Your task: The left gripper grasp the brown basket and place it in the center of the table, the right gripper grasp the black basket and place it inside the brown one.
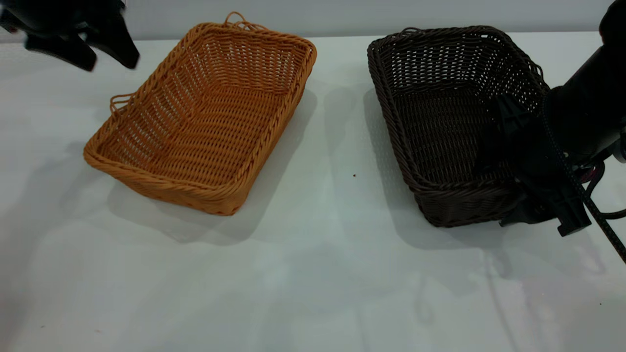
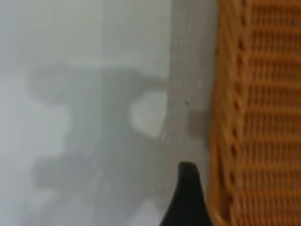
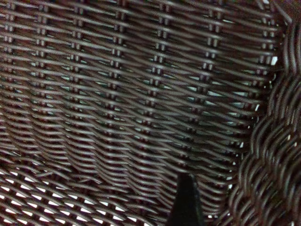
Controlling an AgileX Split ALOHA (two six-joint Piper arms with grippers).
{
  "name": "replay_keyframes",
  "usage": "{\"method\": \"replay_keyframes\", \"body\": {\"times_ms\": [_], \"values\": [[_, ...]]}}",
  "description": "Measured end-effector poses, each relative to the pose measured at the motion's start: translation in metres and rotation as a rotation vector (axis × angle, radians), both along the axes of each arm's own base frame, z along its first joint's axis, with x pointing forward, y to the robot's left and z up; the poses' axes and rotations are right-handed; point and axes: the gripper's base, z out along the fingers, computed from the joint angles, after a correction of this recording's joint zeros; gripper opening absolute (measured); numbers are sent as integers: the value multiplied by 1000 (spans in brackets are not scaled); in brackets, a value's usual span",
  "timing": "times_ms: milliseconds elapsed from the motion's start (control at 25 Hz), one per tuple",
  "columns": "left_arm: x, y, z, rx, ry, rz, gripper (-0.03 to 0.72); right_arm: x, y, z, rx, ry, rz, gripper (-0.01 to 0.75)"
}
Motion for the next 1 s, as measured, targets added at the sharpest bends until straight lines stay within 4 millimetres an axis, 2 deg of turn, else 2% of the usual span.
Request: {"method": "replay_keyframes", "body": {"times_ms": [280,400,440,560,680,800,1000], "values": [[10,-25,-57,28,41,-42,529,-2,-1,-5,-5,17,0,509],[9,-28,-72,38,54,-42,470,-2,-1,-7,-7,23,0,477],[9,-28,-74,39,54,-41,435,-2,-1,-7,-7,23,0,445],[10,-27,-74,42,48,-40,265,-3,-1,-8,-8,26,0,334],[10,-28,-74,40,50,-38,87,-3,-1,-10,-12,32,-4,186],[10,-28,-74,39,50,-40,76,-3,-1,-10,-9,33,-20,105],[10,-27,-74,73,35,-89,76,0,-1,-5,4,15,-3,97]]}}
